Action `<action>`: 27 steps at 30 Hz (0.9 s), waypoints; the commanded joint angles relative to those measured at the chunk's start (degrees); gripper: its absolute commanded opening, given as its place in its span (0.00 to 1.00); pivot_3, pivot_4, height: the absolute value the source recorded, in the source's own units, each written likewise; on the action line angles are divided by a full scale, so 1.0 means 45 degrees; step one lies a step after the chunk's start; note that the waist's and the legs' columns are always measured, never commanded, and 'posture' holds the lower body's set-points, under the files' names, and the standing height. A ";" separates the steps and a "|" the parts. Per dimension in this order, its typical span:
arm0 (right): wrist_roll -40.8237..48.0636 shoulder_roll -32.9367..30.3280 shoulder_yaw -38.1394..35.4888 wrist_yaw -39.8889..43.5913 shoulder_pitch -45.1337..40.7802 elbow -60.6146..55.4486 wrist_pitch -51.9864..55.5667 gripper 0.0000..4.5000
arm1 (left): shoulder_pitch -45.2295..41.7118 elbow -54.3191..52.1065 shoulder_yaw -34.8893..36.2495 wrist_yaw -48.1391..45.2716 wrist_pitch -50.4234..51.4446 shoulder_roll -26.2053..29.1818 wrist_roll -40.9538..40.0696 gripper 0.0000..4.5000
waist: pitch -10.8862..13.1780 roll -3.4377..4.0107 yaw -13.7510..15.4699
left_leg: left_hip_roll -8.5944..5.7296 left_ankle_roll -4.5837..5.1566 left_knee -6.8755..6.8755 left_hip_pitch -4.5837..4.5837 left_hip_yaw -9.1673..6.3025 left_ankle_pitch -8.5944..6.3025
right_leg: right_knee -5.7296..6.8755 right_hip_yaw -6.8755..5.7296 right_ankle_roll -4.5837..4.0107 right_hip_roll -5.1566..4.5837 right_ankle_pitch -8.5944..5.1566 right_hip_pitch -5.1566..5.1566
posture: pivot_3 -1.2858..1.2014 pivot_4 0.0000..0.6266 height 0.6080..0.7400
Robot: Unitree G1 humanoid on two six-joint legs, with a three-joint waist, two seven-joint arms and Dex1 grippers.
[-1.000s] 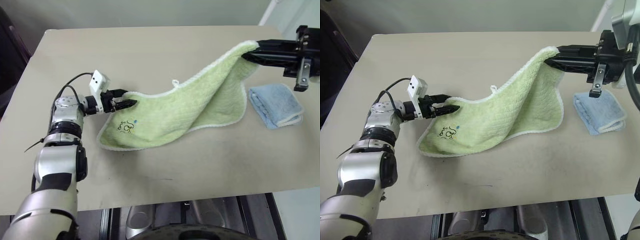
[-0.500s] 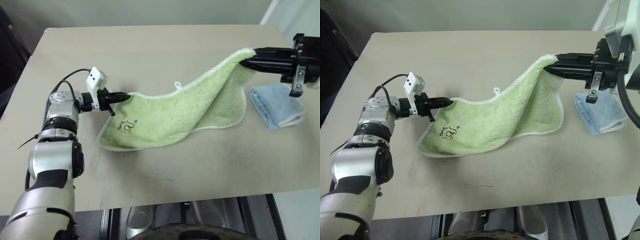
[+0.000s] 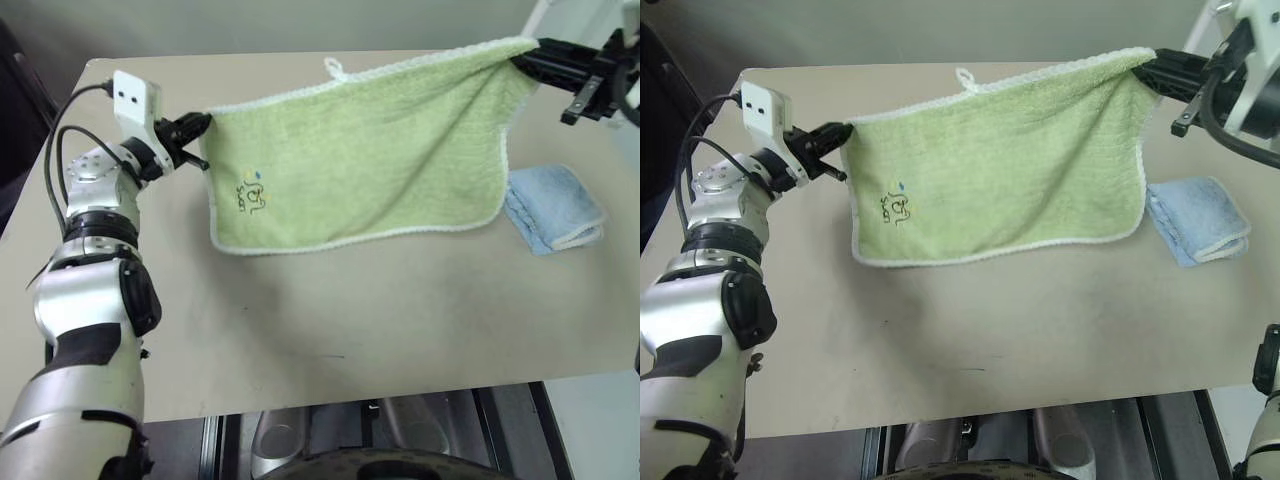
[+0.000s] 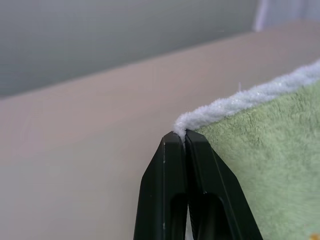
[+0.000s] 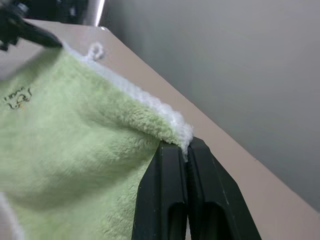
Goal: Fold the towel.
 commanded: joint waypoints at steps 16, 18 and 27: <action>-0.1617 0.0718 -0.0251 0.0240 0.0428 0.1944 -0.4856 0.00 | -0.0959 -0.0681 0.0732 -0.5072 0.0050 0.3054 -0.0739 0.00 | 0.0001 -0.0002 -0.0107 | 0.0000 -0.0180 0.0124 -0.0530 -0.0002 0.0086 | 0.0134 -0.0017 -0.0025 -0.0019 0.0020 -0.0521 | 0.52 0.24 0.72; -0.1324 0.0636 -0.0425 0.0483 0.1013 0.1155 -0.4516 0.00 | -0.0660 -0.0808 0.0598 -0.5736 0.0243 0.3302 -0.0708 0.00 | 0.0001 -0.0002 -0.0182 | 0.0001 -0.0171 0.0159 -0.0531 0.0012 0.0080 | 0.0173 -0.0016 -0.0025 -0.0012 0.0017 -0.0530 | 0.52 0.24 0.72; -0.1305 0.0640 -0.0613 0.0453 0.1259 0.0594 -0.4035 0.00 | -0.0584 -0.0941 0.0566 -0.5887 0.0368 0.3335 -0.0806 0.00 | 0.0000 -0.0004 -0.0205 | 0.0010 0.0001 0.0302 -0.0410 -0.0032 -0.0011 | 0.0229 -0.0034 -0.0030 -0.0010 0.0027 -0.0368 | 0.52 0.24 0.72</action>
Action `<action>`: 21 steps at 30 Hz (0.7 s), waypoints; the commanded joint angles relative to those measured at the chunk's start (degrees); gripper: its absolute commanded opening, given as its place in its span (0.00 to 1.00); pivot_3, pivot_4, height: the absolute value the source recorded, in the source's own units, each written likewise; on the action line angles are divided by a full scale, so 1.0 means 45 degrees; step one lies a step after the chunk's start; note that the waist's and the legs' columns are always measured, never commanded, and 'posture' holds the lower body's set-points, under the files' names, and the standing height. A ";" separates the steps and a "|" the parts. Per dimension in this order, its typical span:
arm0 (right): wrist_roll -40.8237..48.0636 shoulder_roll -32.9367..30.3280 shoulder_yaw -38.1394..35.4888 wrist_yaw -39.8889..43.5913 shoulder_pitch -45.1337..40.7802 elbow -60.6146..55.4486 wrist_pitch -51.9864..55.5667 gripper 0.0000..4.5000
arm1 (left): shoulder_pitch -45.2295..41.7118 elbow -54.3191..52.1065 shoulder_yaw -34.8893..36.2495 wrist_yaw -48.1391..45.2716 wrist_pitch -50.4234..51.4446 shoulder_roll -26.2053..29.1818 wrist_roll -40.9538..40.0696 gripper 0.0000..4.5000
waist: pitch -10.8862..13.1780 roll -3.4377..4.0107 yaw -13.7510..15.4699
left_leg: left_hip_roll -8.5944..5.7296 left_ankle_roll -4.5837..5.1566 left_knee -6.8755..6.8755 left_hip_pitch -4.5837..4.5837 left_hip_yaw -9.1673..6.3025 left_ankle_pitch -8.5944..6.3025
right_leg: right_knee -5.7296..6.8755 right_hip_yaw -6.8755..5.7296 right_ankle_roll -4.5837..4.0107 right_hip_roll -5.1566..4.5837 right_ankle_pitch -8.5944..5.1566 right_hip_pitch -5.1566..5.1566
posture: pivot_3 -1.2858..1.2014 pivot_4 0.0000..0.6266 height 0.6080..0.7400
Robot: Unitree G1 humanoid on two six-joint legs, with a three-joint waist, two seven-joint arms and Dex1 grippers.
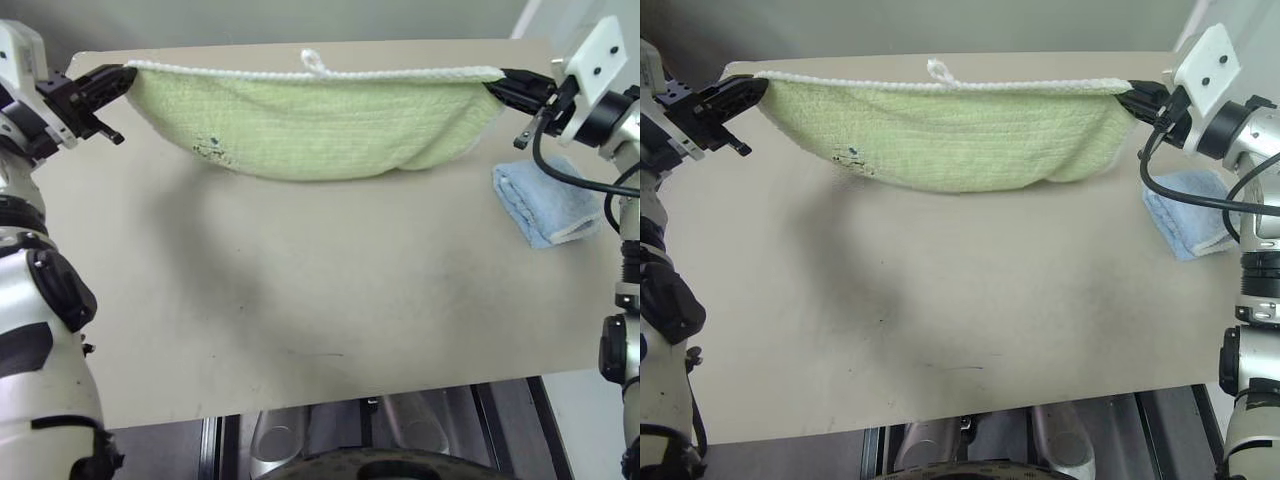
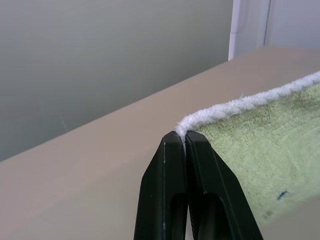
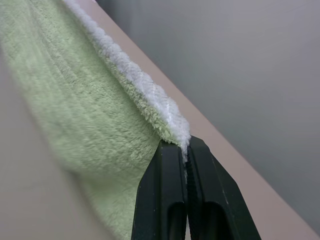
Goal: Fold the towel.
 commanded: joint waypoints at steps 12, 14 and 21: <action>0.2383 -0.1215 -0.2069 0.1832 0.4730 -0.4925 0.2442 0.00 | 0.3189 -0.1898 0.0035 -0.2980 0.2100 0.1816 -0.0719 0.00 | -0.0016 -0.0011 0.0015 | -0.0005 0.0002 0.0000 0.0000 0.0014 0.0033 | 0.0022 -0.0002 -0.0016 0.0003 0.0030 -0.0014 | 0.52 0.24 0.72; 0.4033 -0.2097 -0.3563 0.3180 0.9338 -0.8645 0.4346 0.00 | 0.7138 -0.4369 0.0168 -0.5226 0.4397 0.2802 -0.1566 0.00 | -0.0126 0.0060 -0.0023 | -0.0001 -0.0008 -0.0124 0.0003 0.0008 0.0034 | -0.0045 -0.0012 -0.0035 0.0005 0.0007 -0.0013 | 0.52 0.24 0.72; 0.5296 -0.2477 -0.3945 0.2369 1.0346 -1.0100 0.5276 0.00 | 1.0957 -1.0549 0.0878 -0.4232 0.7997 0.2382 -0.3704 0.00 | -0.0081 -0.0238 -0.0008 | 0.0011 -0.0111 0.0018 0.0292 0.0017 -0.0230 | 0.0231 0.0016 -0.0224 0.0040 -0.0397 0.0180 | 0.52 0.24 0.72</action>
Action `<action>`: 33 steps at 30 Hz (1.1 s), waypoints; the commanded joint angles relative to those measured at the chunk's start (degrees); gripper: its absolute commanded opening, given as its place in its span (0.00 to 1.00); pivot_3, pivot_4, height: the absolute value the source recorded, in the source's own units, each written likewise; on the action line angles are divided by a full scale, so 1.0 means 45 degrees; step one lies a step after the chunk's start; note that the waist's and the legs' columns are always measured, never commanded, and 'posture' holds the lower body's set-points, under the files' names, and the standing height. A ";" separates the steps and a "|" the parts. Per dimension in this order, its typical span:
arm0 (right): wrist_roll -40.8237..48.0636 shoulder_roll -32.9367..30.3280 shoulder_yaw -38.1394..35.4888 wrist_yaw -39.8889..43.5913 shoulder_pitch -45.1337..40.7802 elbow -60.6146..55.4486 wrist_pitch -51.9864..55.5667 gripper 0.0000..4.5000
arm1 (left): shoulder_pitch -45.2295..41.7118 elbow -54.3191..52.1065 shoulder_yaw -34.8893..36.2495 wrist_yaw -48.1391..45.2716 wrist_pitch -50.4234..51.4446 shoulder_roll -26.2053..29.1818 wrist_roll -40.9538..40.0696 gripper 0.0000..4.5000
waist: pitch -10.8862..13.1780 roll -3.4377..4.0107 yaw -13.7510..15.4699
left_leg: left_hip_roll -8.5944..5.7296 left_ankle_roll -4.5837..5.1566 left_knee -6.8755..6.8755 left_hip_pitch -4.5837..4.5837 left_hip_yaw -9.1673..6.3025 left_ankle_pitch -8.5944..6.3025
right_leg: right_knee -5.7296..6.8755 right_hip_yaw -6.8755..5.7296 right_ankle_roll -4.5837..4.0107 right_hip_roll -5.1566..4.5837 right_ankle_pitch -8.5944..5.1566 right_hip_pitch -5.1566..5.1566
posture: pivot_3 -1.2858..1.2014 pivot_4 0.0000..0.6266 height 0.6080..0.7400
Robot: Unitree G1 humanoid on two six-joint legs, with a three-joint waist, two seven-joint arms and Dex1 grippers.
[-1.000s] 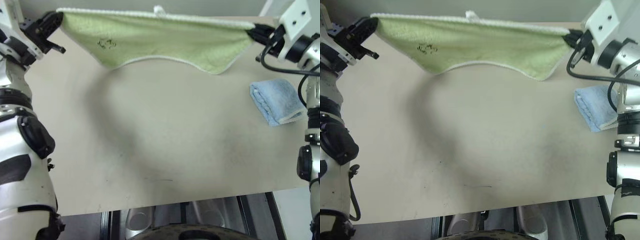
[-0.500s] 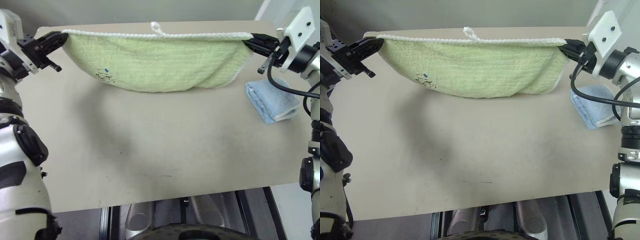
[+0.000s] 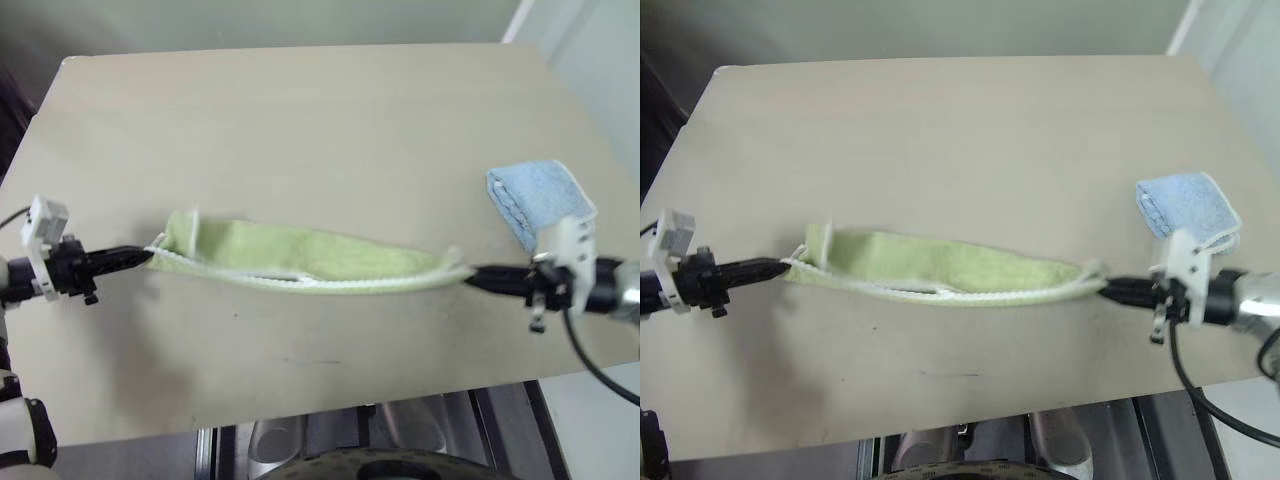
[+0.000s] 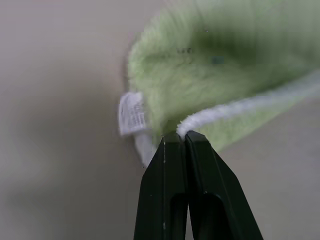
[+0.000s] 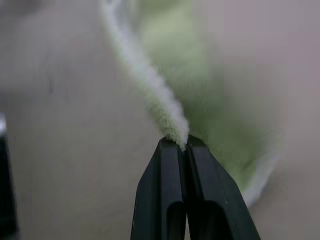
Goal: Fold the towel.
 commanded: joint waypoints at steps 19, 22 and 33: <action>0.0916 -0.0690 -0.1226 0.0333 0.0404 -0.0236 0.0088 0.00 | 0.1379 -0.2978 0.1246 0.1135 0.2029 0.0596 -0.1915 0.00 | -0.0007 0.0111 0.0142 | 0.0000 0.0002 -0.0124 0.0326 -0.0035 -0.0173 | -0.0169 -0.0010 -0.0093 0.0012 0.0017 0.0252 | 0.52 0.24 0.72; 0.1051 -0.0843 -0.1569 0.0363 -0.0228 0.0620 -0.0009 0.00 | -0.0269 -0.2110 0.1320 0.1702 0.2279 0.0452 -0.2160 0.00 | -0.0008 0.0106 0.0194 | 0.0003 0.0001 -0.0145 0.0320 -0.0035 -0.0172 | -0.0170 -0.0008 -0.0095 0.0011 0.0015 0.0234 | 0.52 0.24 0.72; -0.2385 0.0468 0.0879 -0.2618 -0.6161 0.5906 -0.2717 0.00 | -0.6874 0.3916 0.0411 0.6051 -0.3802 -0.1658 0.0192 0.00 | 0.0007 0.0123 0.0210 | 0.0001 0.0086 -0.0142 0.0379 -0.0025 -0.0095 | -0.0182 0.0010 -0.0046 0.0007 0.0151 0.0294 | 0.52 0.24 0.72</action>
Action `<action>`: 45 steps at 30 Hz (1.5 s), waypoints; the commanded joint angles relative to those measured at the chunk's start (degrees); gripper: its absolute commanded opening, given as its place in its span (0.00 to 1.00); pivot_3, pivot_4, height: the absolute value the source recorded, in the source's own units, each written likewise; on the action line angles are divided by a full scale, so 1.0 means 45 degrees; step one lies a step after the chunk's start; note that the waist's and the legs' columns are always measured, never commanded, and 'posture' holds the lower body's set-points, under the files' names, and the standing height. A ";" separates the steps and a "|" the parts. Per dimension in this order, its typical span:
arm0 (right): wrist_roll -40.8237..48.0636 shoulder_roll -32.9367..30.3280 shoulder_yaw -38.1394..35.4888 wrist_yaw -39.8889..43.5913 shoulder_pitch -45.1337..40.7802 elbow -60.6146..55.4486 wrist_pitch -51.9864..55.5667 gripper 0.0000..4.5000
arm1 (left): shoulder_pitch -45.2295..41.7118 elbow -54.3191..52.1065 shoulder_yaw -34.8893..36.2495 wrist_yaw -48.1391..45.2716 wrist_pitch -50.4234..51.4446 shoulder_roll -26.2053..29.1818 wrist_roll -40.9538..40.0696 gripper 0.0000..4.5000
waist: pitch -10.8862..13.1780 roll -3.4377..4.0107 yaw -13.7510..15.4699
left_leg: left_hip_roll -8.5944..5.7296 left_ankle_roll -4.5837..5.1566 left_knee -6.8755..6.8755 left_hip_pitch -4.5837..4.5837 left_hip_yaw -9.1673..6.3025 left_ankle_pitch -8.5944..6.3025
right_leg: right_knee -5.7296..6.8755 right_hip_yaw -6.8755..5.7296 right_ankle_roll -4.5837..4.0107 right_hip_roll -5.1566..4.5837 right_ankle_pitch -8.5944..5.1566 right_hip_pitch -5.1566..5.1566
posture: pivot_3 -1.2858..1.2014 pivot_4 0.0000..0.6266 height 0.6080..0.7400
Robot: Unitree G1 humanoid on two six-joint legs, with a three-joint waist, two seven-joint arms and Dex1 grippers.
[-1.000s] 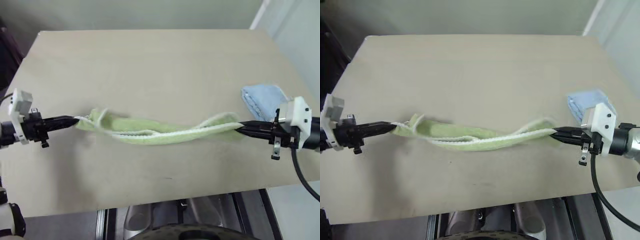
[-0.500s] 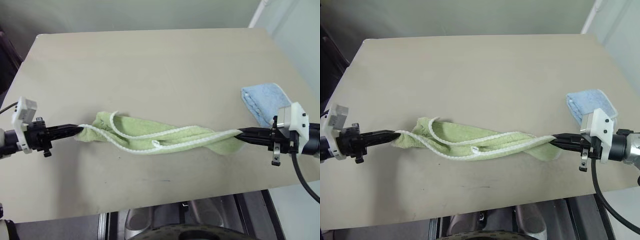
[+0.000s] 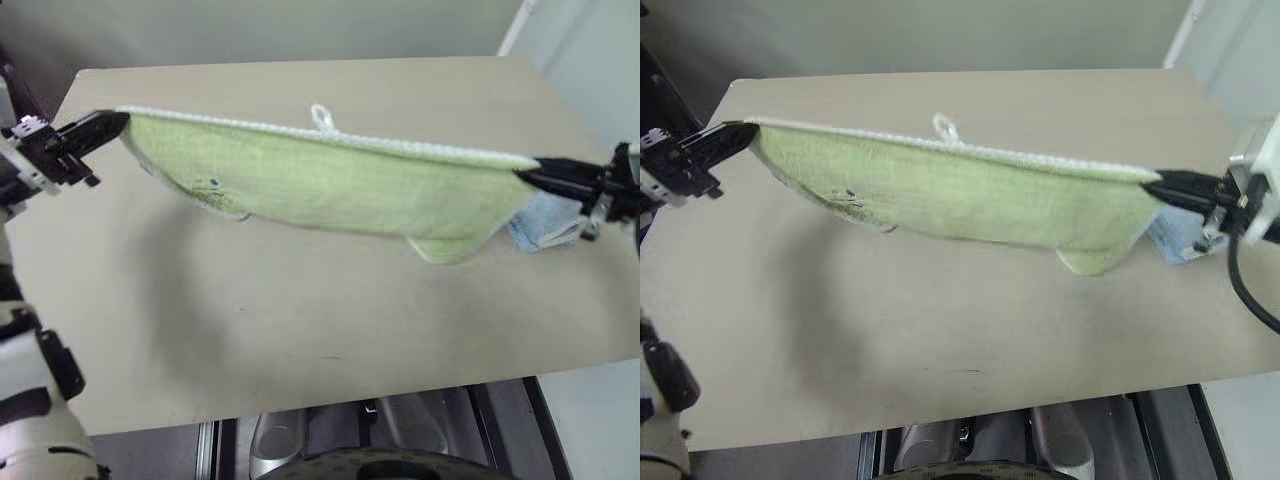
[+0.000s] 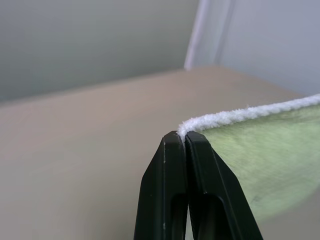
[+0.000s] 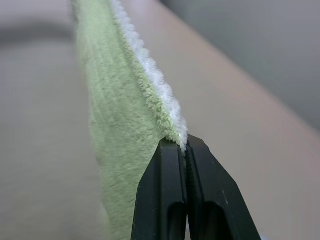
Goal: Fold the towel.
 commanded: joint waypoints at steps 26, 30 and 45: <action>-0.5621 0.2606 0.2751 -0.5058 -0.8515 1.3686 -0.8332 0.00 | -0.5210 0.6758 -0.1554 0.8975 -0.8669 -0.0271 0.5536 0.00 | 0.0041 0.0059 -0.0182 | -0.0009 -0.0180 -0.0066 -0.0645 0.0024 0.0276 | -0.0095 -0.0009 0.0228 -0.0051 0.0190 -0.0606 | 0.52 0.24 0.72; -0.4753 0.2469 0.2335 -0.3971 -0.7597 1.2510 -0.7869 0.00 | -0.5020 0.6598 -0.1095 0.6104 -0.8312 -0.0383 0.4718 0.00 | 0.0039 0.0056 -0.0189 | -0.0008 -0.0070 -0.0045 -0.0644 0.0011 0.0234 | -0.0076 -0.0017 0.0216 -0.0051 0.0220 -0.0608 | 0.52 0.24 0.72; 0.0525 -0.0536 -0.0324 0.1206 0.0851 0.2478 -0.0925 0.00 | -0.1111 0.4154 -0.0900 -0.4624 -0.1545 0.2042 0.2576 0.00 | 0.0037 0.0053 -0.0211 | -0.0002 -0.0063 0.0002 -0.0622 0.0010 0.0265 | -0.0052 -0.0027 0.0171 -0.0044 0.0251 -0.0569 | 0.52 0.24 0.72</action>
